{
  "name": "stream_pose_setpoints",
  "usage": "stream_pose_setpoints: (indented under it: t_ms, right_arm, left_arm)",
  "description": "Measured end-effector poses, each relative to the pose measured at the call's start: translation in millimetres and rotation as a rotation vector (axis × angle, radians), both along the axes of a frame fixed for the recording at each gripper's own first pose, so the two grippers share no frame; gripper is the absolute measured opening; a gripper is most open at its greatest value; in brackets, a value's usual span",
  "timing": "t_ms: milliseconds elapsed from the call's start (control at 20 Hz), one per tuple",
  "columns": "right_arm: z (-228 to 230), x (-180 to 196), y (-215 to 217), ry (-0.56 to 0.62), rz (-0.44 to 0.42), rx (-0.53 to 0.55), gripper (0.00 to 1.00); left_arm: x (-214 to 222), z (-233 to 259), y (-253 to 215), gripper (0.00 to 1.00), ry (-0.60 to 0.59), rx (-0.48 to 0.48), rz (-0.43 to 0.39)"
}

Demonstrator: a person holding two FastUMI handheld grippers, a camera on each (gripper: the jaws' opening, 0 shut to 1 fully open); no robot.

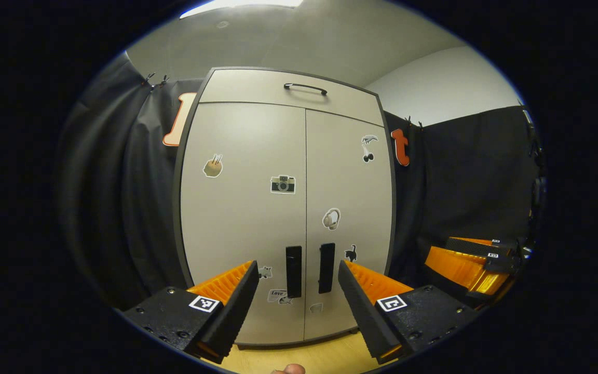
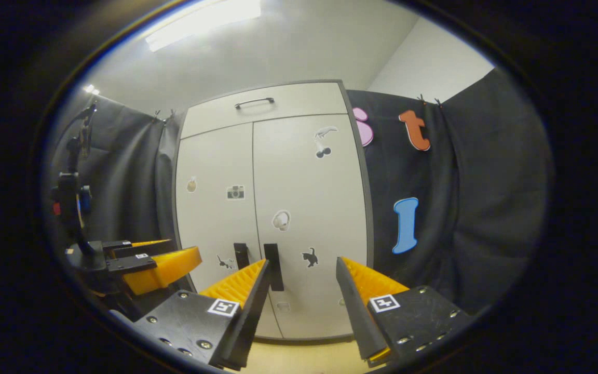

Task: Grab one shoe with the right hand and put it into the shoe cabinet, grab the other shoe with the left hand and put it into the shoe cabinet; then close the right door with the right hand and the left door with the left hand.

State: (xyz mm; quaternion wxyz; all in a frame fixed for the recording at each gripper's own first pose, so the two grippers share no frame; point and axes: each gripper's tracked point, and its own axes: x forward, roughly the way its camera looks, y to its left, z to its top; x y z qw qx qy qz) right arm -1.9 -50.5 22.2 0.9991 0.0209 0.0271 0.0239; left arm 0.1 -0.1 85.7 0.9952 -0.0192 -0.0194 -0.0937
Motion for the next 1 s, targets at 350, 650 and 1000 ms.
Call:
stream_pose_setpoints:
  t_ms: [350,650,1000]
  right_arm:
    - [4.1,-4.8,3.9,-0.010,0.004,-0.006,0.76]
    - [4.5,-7.1,0.4,-0.017,-0.014,-0.009,0.76]
    - [3.4,-9.1,-1.6,-0.018,-0.039,-0.013,0.69]
  left_arm:
    - [-4.5,0.1,10.7,0.94,0.003,-0.026,0.024]
    - [-2.0,2.6,8.4,0.94,0.001,-0.028,0.010]
    - [2.8,7.8,2.7,0.95,-0.014,-0.029,-0.020]
